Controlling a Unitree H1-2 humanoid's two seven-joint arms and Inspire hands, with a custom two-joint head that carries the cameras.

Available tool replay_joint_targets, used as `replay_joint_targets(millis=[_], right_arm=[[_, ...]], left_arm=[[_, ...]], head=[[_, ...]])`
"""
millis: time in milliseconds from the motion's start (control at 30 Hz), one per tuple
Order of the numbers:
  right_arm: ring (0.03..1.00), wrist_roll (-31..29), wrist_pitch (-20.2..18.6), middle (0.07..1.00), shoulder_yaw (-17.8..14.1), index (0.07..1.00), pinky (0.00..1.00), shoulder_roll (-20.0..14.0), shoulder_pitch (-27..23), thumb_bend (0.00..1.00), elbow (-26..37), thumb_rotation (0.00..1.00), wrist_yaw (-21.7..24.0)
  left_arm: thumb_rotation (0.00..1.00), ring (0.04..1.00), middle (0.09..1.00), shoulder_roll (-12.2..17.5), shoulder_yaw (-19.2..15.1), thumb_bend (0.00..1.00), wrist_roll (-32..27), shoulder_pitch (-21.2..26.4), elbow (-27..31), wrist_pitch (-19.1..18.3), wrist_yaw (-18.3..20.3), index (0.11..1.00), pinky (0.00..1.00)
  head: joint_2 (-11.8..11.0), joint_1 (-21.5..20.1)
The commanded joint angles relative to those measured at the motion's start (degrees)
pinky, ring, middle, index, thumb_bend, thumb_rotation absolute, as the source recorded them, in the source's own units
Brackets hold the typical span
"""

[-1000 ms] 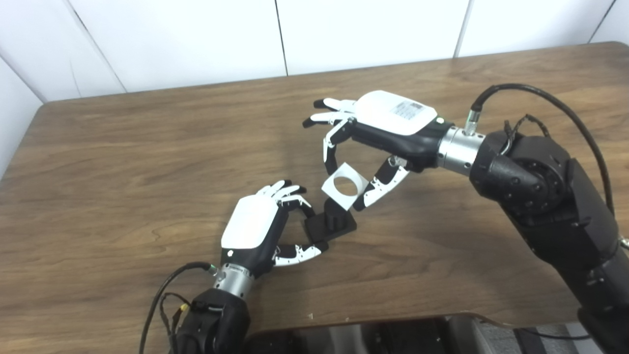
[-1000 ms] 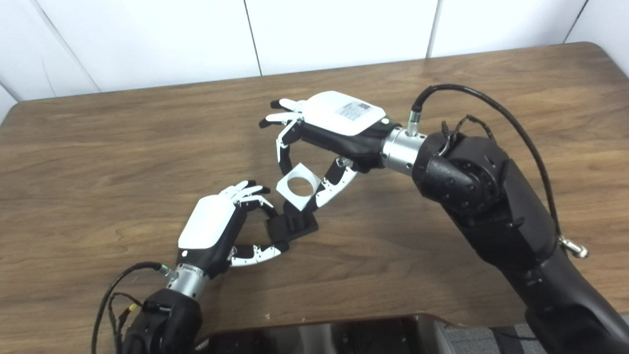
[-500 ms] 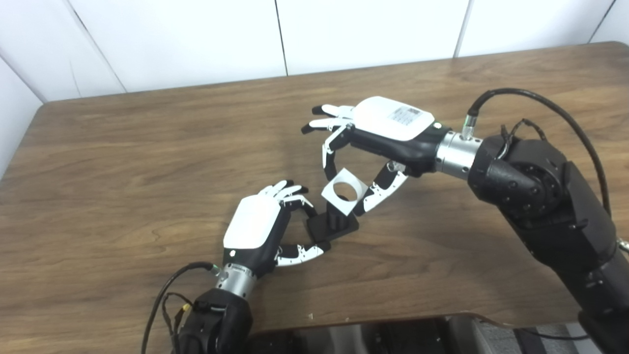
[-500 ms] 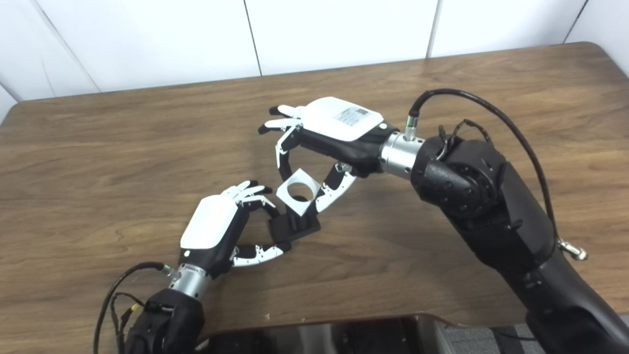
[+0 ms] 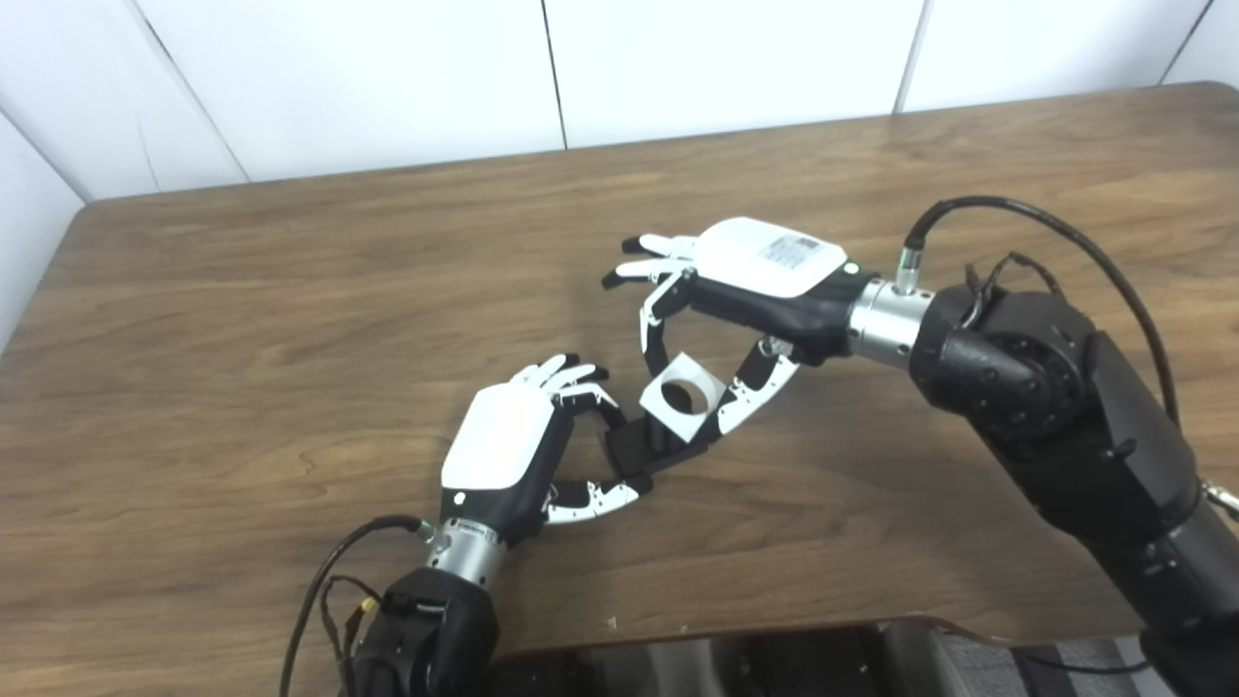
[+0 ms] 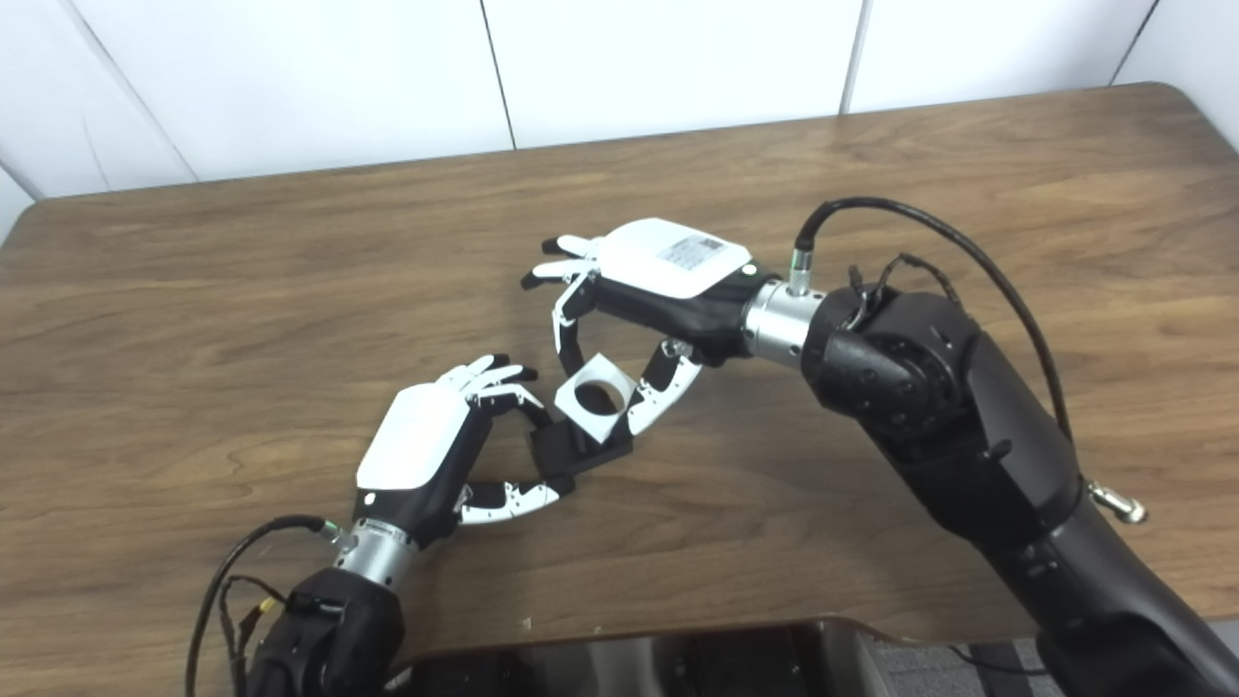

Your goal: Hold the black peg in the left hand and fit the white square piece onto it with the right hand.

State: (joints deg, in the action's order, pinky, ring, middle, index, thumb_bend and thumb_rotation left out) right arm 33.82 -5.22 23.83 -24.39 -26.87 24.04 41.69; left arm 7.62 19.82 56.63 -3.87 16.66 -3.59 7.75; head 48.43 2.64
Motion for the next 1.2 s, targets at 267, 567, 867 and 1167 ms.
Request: replay_joint_targets(millis=[267,567,867,1167], right_arm=[[1.000,1.86,3.44,0.912,0.43,0.488,0.98,0.66,-2.16,0.53,0.19,0.14,-1.25],[1.000,2.58,4.23,0.912,0.09,0.488,0.98,1.42,-2.21,0.53,-0.34,0.14,-1.30],[1.000,2.89,5.10,0.913,-0.45,0.488,0.97,1.52,-2.23,0.53,-1.20,0.14,-1.77],[1.000,3.42,5.02,0.920,-0.86,0.489,0.97,1.20,-2.54,0.52,-1.75,0.14,-1.43]], left_arm=[[0.38,0.912,0.837,-0.34,0.36,0.56,1.14,1.24,1.26,0.61,-1.87,0.547,0.90],[0.38,0.920,0.841,-0.69,0.45,0.55,0.88,1.04,1.40,0.39,-1.60,0.549,0.91],[0.37,0.922,0.843,-1.01,0.74,0.55,0.87,0.68,1.34,0.60,-1.97,0.547,0.91],[0.39,0.926,0.844,-0.98,0.51,0.55,0.46,0.39,1.53,0.69,-1.88,0.549,0.91]], head=[[-0.05,0.18],[-0.10,0.26],[-0.22,0.46],[-0.14,0.41]])
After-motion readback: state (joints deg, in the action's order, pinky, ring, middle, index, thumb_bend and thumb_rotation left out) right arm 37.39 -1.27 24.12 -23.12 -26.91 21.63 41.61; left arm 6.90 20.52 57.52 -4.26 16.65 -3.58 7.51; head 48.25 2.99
